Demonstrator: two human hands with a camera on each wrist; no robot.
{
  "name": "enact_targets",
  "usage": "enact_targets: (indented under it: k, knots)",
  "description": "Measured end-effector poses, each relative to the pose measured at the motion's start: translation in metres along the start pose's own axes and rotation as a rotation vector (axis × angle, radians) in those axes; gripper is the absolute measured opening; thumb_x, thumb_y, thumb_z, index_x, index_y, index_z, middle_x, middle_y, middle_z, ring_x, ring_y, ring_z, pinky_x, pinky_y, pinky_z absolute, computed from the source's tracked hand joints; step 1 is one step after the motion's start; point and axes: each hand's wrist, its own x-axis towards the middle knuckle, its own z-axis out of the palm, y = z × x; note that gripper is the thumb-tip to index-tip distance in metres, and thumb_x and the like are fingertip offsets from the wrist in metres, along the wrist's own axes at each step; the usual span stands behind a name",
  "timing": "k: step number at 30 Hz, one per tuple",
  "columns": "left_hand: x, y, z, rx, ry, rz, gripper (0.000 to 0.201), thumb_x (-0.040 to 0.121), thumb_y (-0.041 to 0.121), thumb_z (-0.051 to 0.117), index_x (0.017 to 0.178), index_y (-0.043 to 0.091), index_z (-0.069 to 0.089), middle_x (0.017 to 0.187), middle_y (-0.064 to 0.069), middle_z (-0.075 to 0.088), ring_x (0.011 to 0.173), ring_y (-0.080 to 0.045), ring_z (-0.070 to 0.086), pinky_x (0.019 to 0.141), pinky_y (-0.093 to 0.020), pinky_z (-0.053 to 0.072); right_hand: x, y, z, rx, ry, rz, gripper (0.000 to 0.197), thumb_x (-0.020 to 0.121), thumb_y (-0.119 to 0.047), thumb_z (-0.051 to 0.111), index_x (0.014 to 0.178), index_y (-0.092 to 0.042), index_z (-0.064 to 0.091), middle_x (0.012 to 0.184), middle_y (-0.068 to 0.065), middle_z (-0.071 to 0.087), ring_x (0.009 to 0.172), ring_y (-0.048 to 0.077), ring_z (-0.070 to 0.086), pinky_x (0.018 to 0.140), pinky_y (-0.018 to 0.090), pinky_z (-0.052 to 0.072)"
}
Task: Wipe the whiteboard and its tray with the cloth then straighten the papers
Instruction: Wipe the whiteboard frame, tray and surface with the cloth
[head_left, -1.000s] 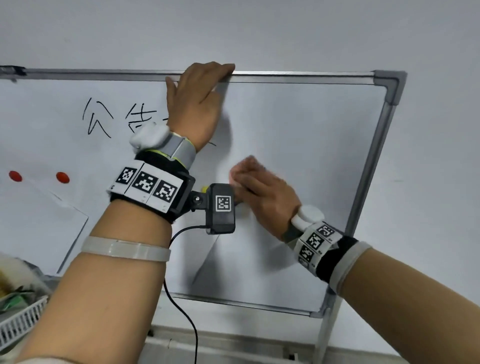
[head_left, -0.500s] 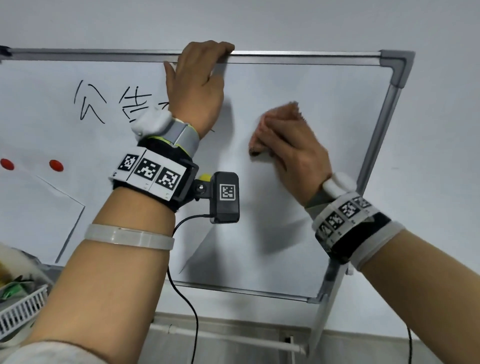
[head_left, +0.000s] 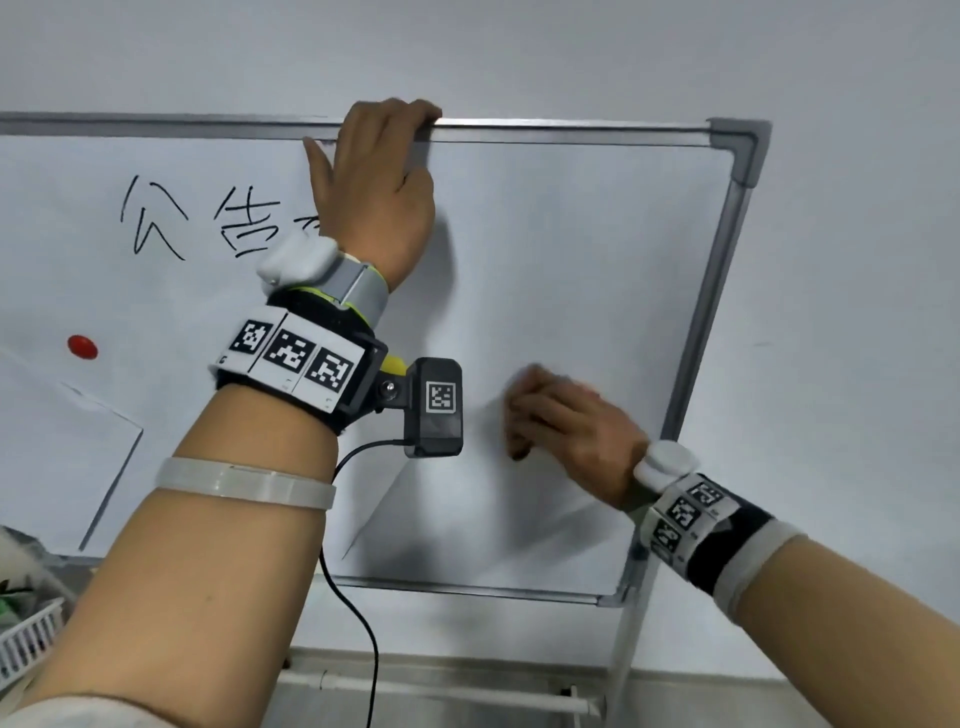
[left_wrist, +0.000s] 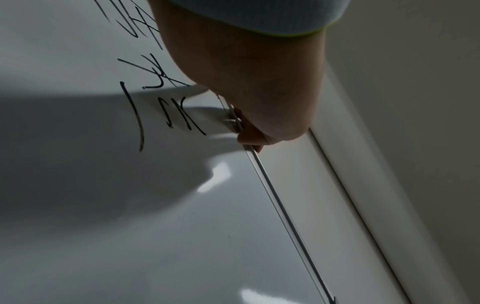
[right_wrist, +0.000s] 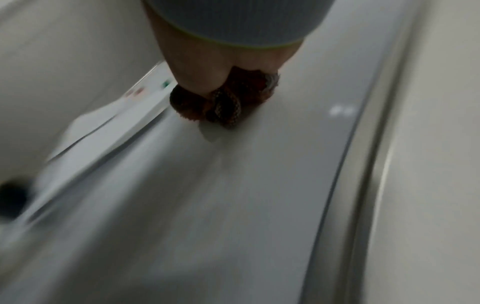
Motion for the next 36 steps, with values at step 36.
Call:
enact_targets:
  k: [36]
  knots:
    - [-0.020, 0.060, 0.035, 0.243, 0.143, -0.306, 0.069, 0.085, 0.048, 0.019, 0.149, 0.031, 0.037, 0.160, 0.004, 0.031, 0.152, -0.020, 0.016, 0.122, -0.045, 0.010, -0.097, 0.035, -0.008, 0.092, -0.214, -0.044, 0.021, 0.084, -0.010, 0.050, 0.084, -0.014, 0.071, 0.102, 0.007, 0.063, 0.103, 0.031, 0.058, 0.086, 0.040, 0.047]
